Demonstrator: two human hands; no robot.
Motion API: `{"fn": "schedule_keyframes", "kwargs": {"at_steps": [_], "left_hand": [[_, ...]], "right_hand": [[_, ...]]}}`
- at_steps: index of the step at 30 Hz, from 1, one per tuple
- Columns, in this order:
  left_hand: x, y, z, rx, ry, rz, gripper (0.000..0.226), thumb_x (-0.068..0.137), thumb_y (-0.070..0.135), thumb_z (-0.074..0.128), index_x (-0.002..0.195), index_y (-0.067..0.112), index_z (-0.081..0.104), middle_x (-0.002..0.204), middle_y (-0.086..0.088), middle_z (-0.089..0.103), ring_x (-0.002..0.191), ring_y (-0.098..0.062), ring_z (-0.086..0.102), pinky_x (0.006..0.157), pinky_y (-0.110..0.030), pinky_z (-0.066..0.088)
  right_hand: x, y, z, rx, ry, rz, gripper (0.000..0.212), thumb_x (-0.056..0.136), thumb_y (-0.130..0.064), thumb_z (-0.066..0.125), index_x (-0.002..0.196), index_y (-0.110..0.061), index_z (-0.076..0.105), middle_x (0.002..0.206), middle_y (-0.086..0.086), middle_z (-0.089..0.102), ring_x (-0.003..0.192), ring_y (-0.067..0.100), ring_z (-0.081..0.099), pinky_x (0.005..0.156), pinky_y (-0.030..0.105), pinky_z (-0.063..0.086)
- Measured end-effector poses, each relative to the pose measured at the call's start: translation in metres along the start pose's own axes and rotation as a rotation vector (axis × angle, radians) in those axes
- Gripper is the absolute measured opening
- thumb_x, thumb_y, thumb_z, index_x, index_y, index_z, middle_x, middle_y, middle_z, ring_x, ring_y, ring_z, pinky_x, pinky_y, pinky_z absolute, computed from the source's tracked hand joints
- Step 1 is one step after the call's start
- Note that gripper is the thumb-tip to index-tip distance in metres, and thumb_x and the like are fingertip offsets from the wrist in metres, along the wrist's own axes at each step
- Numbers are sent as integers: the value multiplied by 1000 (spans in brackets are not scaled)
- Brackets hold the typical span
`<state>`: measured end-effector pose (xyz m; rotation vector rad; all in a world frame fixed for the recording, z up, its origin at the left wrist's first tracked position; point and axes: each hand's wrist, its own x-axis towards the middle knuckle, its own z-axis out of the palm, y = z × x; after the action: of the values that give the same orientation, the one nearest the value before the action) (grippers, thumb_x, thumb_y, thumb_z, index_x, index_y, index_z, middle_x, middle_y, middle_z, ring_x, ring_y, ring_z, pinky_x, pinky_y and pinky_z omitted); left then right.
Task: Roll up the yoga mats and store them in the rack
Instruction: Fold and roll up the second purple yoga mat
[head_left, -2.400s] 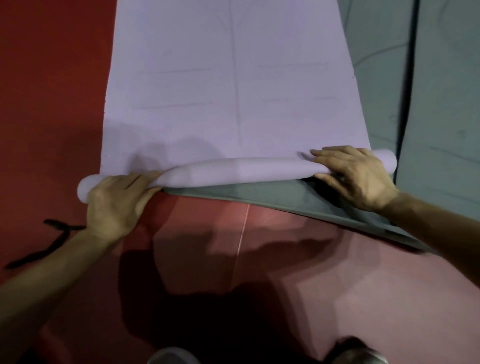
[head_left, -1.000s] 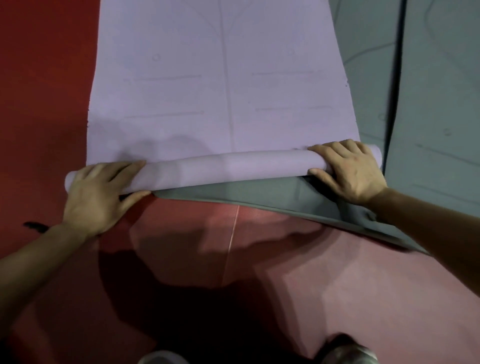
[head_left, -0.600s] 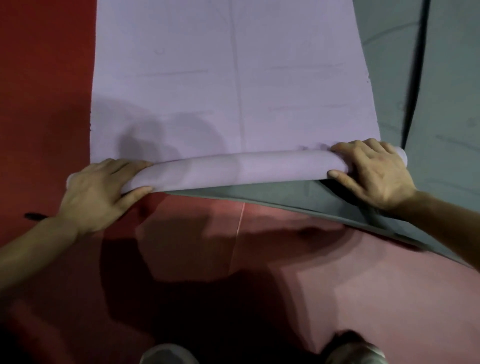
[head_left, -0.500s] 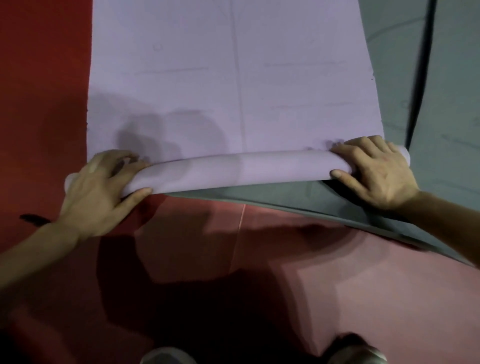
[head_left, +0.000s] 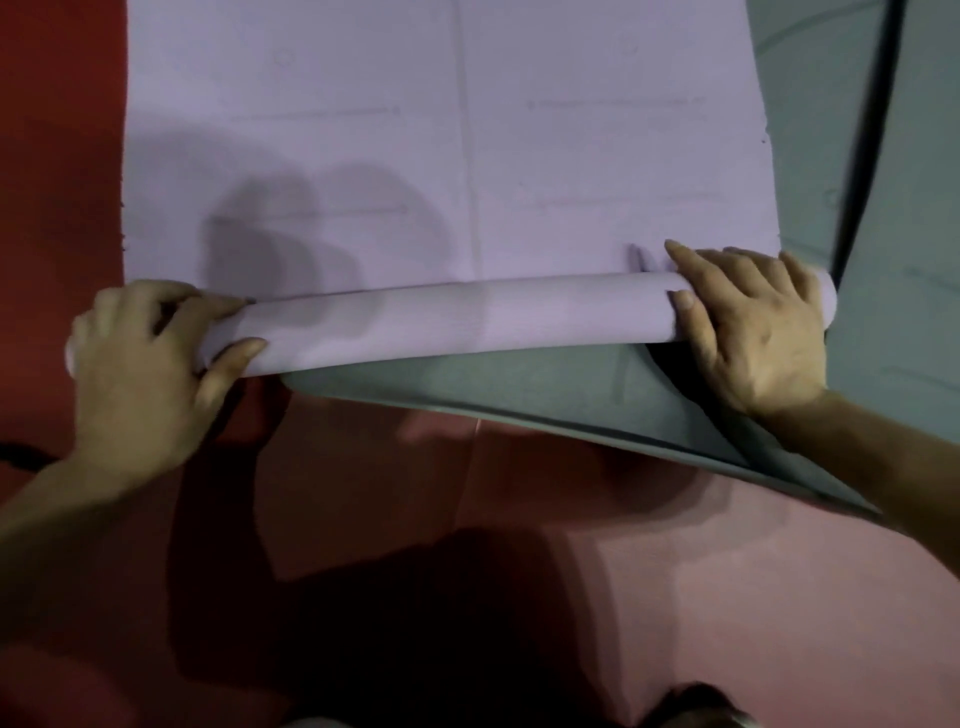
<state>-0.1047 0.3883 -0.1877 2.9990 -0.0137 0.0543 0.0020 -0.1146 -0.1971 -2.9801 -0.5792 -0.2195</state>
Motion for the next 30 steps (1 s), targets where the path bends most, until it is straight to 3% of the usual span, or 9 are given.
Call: {"fn": "schedule_keyframes", "kwargs": {"at_steps": [4, 7, 11, 16, 21, 26, 30], "left_hand": [[-15, 25, 7, -101, 184, -46, 48, 105, 39, 50, 137, 4, 59, 119, -24, 64, 104, -47, 58, 95, -59, 45], [-24, 24, 14, -70, 252, 33, 42, 104, 25, 52, 132, -5, 58, 126, -27, 64, 113, -47, 61, 104, -58, 43], [-39, 14, 19, 8, 235, 172, 36, 102, 16, 56, 132, -4, 59, 141, -25, 57, 132, -44, 55, 109, -62, 40], [-37, 12, 19, -50, 125, 108, 54, 99, 34, 53, 142, 1, 53, 151, -20, 49, 142, -39, 44, 119, -57, 29], [3, 7, 8, -136, 93, 71, 54, 103, 41, 38, 140, 6, 57, 146, -16, 55, 138, -36, 49, 110, -57, 36], [48, -7, 5, -21, 113, 76, 49, 108, 43, 33, 134, 15, 64, 147, -11, 56, 139, -36, 45, 105, -52, 37], [65, -10, 1, -23, 105, 24, 47, 106, 49, 36, 131, 19, 62, 127, -14, 58, 116, -40, 51, 88, -53, 40]], "right_hand": [[8, -1, 0, 58, 7, 46, 52, 109, -53, 32, 133, -16, 59, 125, 11, 69, 118, 38, 59, 112, 58, 35], [-4, 0, 0, 75, 69, 29, 46, 108, -50, 45, 126, -14, 66, 129, 15, 65, 124, 40, 57, 112, 62, 33], [-29, 3, -7, 51, 39, -9, 56, 103, -53, 48, 144, -17, 59, 141, 22, 54, 136, 42, 47, 119, 64, 20], [-22, 4, -9, 21, -33, -49, 72, 98, -63, 41, 152, -15, 49, 147, 21, 50, 141, 44, 41, 118, 66, 18], [12, 8, -3, 10, -31, 26, 67, 99, -66, 34, 143, -21, 57, 139, 14, 59, 134, 41, 47, 120, 60, 20], [58, 17, -1, -52, 32, 9, 63, 103, -67, 30, 133, -21, 61, 130, 19, 59, 115, 43, 52, 105, 52, 35], [71, 9, -3, -94, 77, 82, 60, 104, -67, 36, 117, -15, 64, 115, 24, 59, 102, 44, 53, 98, 50, 35]]}}
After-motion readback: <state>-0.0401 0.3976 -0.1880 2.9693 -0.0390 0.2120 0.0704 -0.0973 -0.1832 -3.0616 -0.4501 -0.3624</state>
